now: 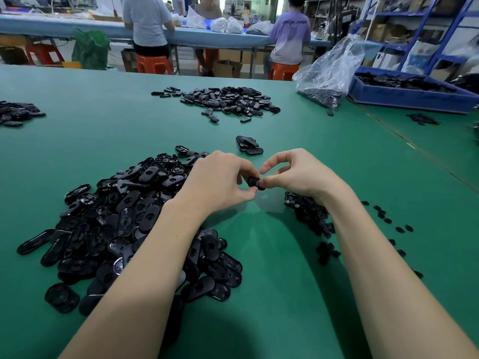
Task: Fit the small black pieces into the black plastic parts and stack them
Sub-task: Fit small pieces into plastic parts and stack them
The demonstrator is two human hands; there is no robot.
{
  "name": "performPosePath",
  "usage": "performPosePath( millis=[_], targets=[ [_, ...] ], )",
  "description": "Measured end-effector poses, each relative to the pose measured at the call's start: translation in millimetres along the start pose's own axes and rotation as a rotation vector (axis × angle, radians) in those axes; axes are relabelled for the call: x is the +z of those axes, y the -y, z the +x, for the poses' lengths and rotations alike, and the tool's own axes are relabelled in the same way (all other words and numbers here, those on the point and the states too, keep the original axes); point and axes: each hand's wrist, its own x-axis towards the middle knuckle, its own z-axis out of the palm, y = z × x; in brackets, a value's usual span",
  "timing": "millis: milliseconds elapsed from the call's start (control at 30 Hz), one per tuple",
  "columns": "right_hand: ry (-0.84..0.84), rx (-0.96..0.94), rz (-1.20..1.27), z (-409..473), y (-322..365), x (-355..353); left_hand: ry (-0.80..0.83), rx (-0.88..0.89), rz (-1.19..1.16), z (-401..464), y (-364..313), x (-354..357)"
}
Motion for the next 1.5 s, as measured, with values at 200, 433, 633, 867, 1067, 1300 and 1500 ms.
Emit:
performPosePath(
  millis=[200,433,633,867,1067,1300,1500],
  targets=[
    [-0.051,0.016,0.007,2,-1,6,0.055,-0.066,-0.212,1,3,6],
    [-0.028,0.037,0.234,-1,-12,13,0.056,-0.153,-0.402,2,11,8],
    [-0.039,-0.031,0.154,1,-8,15,0.072,-0.271,-0.421,6,15,12],
    [-0.144,-0.025,-0.033,7,-6,26,0.112,-0.310,-0.265,6,15,14],
    [-0.126,-0.058,-0.044,8,-10,31,0.148,-0.304,-0.216,5,19,15],
    [-0.142,-0.101,-0.069,7,-14,36,0.156,-0.288,-0.207,4,19,16],
    [-0.171,-0.132,0.013,8,-18,39,0.115,-0.295,-0.163,4,17,17]
  ],
)
